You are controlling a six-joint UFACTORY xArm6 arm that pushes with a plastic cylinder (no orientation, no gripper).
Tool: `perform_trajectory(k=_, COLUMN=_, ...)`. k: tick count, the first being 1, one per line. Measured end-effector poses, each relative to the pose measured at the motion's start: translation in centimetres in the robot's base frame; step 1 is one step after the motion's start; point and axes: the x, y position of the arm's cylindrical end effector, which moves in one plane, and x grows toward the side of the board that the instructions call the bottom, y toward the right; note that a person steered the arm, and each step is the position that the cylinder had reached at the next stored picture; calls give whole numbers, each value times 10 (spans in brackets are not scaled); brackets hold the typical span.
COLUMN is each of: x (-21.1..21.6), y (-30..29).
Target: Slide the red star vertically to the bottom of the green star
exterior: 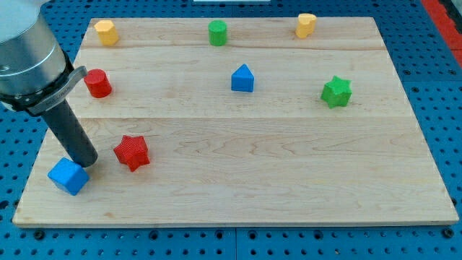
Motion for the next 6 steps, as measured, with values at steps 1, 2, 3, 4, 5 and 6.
perform_trajectory(k=1, x=0, y=1)
perform_trajectory(k=2, x=0, y=31)
perform_trajectory(k=3, x=0, y=61)
perform_trajectory(k=4, x=0, y=80)
perform_trajectory(k=5, x=0, y=95)
perform_trajectory(k=6, x=0, y=108)
